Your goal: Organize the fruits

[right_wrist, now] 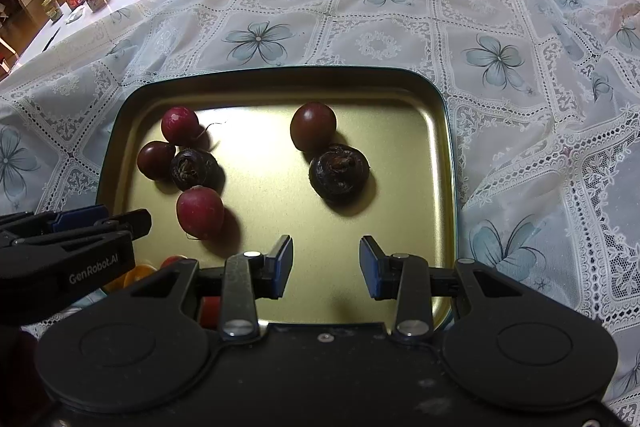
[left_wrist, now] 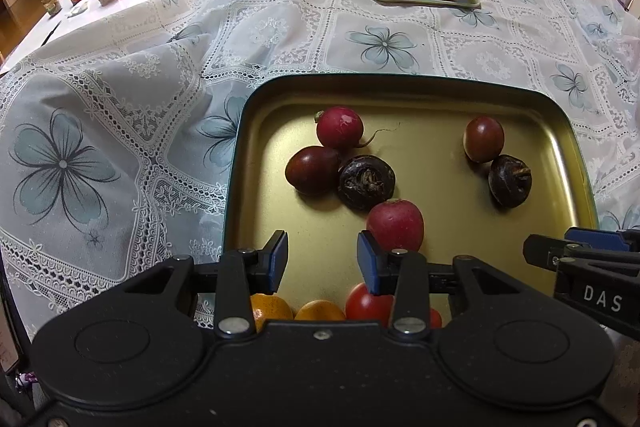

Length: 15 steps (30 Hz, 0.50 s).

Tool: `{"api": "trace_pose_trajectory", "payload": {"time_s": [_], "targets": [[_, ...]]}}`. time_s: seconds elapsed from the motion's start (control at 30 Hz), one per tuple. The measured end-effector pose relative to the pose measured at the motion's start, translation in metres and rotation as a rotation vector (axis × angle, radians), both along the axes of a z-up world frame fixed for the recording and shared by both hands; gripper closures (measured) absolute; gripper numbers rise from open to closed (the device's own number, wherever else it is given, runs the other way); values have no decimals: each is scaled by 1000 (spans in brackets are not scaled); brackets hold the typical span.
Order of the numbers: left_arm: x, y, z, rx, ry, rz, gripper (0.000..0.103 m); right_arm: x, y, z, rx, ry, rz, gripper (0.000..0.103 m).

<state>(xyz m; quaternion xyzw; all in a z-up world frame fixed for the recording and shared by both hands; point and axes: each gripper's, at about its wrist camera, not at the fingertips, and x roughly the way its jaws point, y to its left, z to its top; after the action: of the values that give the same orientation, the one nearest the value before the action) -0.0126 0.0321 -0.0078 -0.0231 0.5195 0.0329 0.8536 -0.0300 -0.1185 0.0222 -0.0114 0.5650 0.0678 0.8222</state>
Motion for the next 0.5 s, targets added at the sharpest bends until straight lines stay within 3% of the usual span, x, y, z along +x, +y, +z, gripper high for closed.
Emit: {"api": "trace_pose_trajectory", "payload": {"time_s": [0.5], "targets": [[0, 0, -1, -1, 7, -4, 55, -1, 1, -1, 2, 2, 3, 64]]}}
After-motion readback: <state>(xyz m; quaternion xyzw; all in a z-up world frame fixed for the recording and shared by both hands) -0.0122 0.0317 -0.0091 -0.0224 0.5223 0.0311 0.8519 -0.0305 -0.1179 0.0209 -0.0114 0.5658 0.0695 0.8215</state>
